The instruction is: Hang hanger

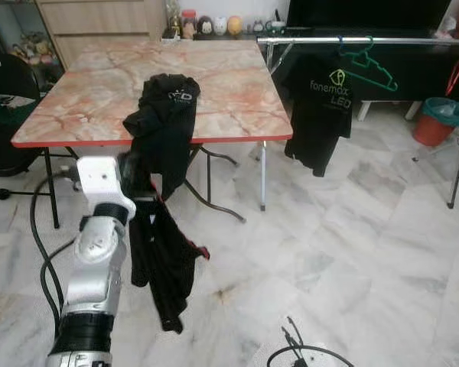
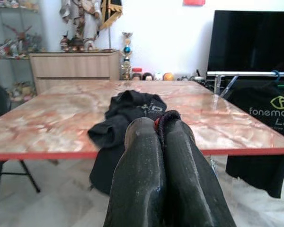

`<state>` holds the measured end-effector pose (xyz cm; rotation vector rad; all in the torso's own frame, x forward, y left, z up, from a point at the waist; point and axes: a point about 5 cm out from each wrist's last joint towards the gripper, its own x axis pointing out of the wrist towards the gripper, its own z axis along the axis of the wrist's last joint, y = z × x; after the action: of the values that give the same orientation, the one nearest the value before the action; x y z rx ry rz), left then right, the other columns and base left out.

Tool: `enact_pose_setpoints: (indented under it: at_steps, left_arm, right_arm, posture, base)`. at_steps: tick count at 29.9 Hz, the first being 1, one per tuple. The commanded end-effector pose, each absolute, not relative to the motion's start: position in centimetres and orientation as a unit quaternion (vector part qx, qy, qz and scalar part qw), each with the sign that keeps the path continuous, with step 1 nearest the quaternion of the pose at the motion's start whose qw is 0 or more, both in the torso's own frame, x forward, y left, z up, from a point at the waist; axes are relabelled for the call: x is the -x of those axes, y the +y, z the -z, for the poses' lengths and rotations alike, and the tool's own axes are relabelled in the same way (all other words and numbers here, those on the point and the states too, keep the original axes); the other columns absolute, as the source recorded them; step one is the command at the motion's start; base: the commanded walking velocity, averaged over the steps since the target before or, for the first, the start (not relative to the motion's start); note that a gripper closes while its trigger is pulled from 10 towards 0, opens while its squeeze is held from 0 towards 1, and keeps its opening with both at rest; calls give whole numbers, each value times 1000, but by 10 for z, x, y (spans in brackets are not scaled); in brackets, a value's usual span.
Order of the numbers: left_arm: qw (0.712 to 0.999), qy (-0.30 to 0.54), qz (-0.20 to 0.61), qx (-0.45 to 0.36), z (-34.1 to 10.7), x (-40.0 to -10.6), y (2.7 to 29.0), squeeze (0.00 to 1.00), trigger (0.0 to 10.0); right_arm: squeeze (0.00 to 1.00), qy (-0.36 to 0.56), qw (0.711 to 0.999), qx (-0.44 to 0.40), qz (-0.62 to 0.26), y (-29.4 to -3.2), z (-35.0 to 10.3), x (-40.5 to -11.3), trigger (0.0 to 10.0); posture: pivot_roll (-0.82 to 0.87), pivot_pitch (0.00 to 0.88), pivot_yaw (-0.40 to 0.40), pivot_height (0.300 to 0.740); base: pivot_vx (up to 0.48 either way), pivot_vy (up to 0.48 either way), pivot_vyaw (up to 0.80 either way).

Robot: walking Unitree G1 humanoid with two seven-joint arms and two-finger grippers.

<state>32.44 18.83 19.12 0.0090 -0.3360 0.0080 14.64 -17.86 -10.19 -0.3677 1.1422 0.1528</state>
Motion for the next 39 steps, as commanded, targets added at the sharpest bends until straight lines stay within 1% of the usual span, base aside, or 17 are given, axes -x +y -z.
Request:
enact_pose_setpoints:
  at_steps: [1,5,21,26,30,33,39]
  left_arm:
    - [979,-205,-5,-9,-215,-325,188,0,10000]
    - [973,-232,-4,-8,-233,-327,187,0,10000]
    - [957,-289,-7,-22,-283,-337,189,0,10000]
    - [953,-302,2,-25,-297,-342,186,0,10000]
    - [946,-321,26,-32,-314,-346,175,0,10000]
    - [943,-330,26,-30,-319,-346,174,0,10000]
    - [930,-365,13,-30,-342,-343,180,0,10000]
  right_arm:
    - [0,530,828,169,-72,-176,101,-149,10000]
    - [0,527,829,166,-78,-176,101,-149,10000]
    - [0,527,827,174,-90,-178,101,-149,10000]
    - [0,525,828,173,-90,-178,100,-150,10000]
    - [0,524,829,172,-91,-177,100,-150,10000]
    - [0,524,829,174,-94,-177,100,-150,10000]
    - [0,522,829,176,-95,-177,100,-150,10000]
  posture:
    - [-20,0,3,740]
    - [-16,0,2,740]
    - [-3,0,-4,740]
    - [-2,0,-3,740]
    - [10,0,2,740]
    - [8,0,5,740]
    - [9,0,6,740]
  base:
    - [322,0,0]
    - [321,0,0]
    - [329,0,0]
    - [340,0,0]
    - [344,0,0]
    - [347,0,0]
    - [345,0,0]
